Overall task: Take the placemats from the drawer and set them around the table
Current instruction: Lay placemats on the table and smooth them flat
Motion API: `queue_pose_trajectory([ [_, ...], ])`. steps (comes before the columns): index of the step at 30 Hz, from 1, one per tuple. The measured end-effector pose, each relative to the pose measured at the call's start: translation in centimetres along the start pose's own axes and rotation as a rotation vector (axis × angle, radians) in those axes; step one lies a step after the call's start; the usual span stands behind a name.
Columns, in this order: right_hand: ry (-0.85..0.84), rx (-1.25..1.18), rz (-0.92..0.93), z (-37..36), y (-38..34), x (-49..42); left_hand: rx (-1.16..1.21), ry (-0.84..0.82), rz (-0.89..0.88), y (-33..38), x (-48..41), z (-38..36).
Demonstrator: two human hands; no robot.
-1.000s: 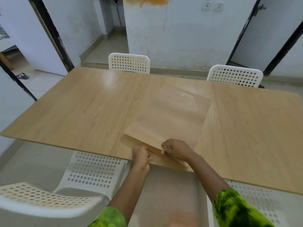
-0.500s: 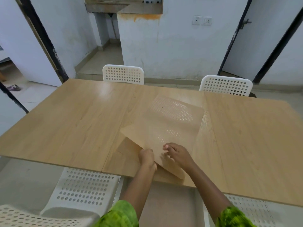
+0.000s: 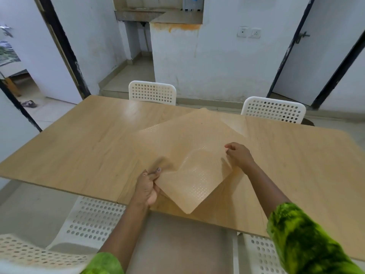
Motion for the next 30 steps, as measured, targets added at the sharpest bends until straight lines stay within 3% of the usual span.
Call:
queue_pose_trajectory([
  [8, -0.035, 0.228, -0.166, 3.4, 2.2, -1.1, -0.008, -0.205, -0.055, 2.7, 2.5, 1.3],
  [15, 0.025, -0.112, -0.343, 4.9, 4.2, 3.7, -0.068, -0.285, -0.044, 5.1, 6.0, 5.6],
  [22, 0.207, -0.417, -0.294, 7.0, 3.2, 4.6, -0.150, -0.291, -0.053, 6.7, 6.4, 5.9],
  [30, 0.330, -0.440, -0.222, 11.0, 5.0, 12.4, -0.381, -0.372, -0.096, 8.4, 8.4, 4.0],
])
Point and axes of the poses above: each hand's wrist, its own x-axis away from the middle knuckle, its own z-axis out of the back of the hand, y = z × x, the point moved 3 cm from there along -x, towards the middle knuckle, and after that the axes turned 1 degree about y, right-handed, at the moved point
